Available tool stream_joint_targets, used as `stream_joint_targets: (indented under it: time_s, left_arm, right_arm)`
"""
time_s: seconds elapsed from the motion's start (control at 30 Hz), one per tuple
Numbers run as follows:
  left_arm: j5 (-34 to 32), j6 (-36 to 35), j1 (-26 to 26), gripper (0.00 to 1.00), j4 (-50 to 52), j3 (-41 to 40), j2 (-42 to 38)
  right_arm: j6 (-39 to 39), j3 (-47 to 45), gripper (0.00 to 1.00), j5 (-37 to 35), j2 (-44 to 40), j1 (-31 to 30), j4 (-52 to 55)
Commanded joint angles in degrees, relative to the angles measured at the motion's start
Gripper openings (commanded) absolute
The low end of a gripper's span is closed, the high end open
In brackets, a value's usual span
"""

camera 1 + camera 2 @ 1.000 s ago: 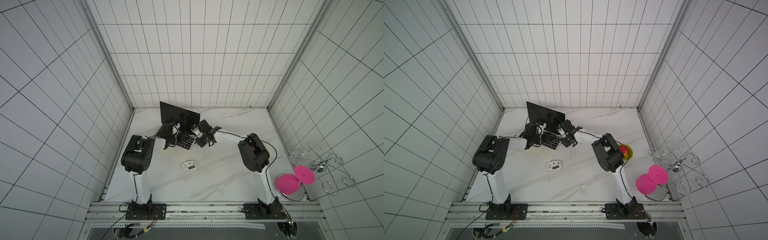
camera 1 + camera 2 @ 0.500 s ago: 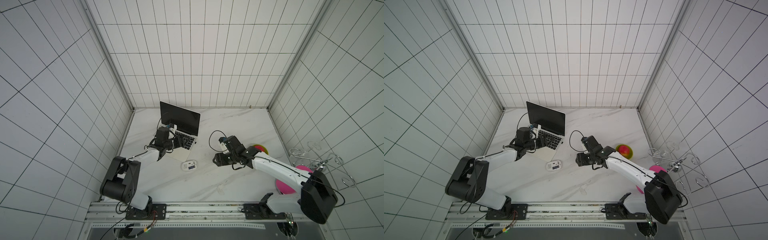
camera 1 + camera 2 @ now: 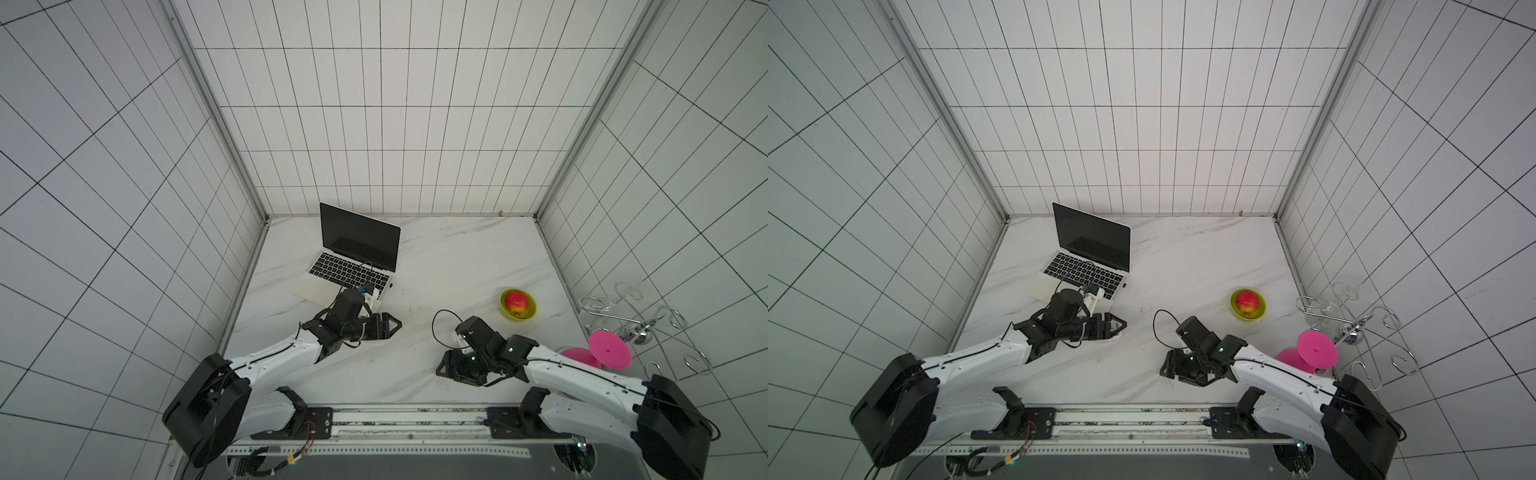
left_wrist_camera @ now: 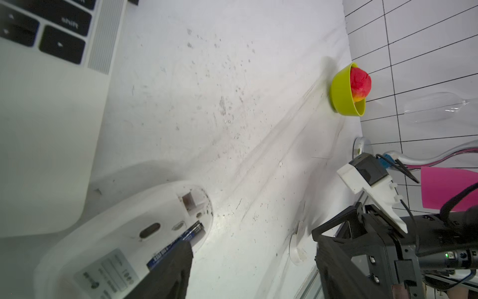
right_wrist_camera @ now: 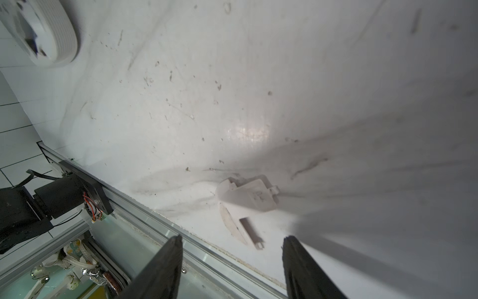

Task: Insert the wireless mouse receiver into the laptop
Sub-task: Adjust the lid at the center of the board.

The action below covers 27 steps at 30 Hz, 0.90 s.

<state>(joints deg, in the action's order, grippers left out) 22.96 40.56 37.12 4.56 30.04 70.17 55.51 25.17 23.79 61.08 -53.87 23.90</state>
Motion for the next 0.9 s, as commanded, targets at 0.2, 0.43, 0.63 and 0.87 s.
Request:
stream_joint_targets:
  time_s: [0.2, 0.43, 0.63, 0.87]
  left_arm:
    - [0.0, 1.3, 1.3, 0.78, 3.5, -0.9, -2.2]
    - [0.6, 1.0, 1.4, 0.79, 5.4, -2.0, -3.3]
    - [1.6, 1.8, 1.4, 0.79, 5.2, -3.2, -3.5]
    - [2.0, 2.8, 1.6, 0.78, 5.1, -4.6, -4.4]
  right_arm:
    - [-5.7, 2.8, 0.64, -4.6, 10.2, -1.4, -3.4]
    - [-10.9, 8.6, 0.61, -1.9, 20.6, -4.8, -5.5]
    - [-13.3, 13.7, 0.57, 0.3, 27.7, -9.5, -5.6]
    - [-14.2, 19.0, 0.54, -1.9, 26.9, -11.8, -1.3]
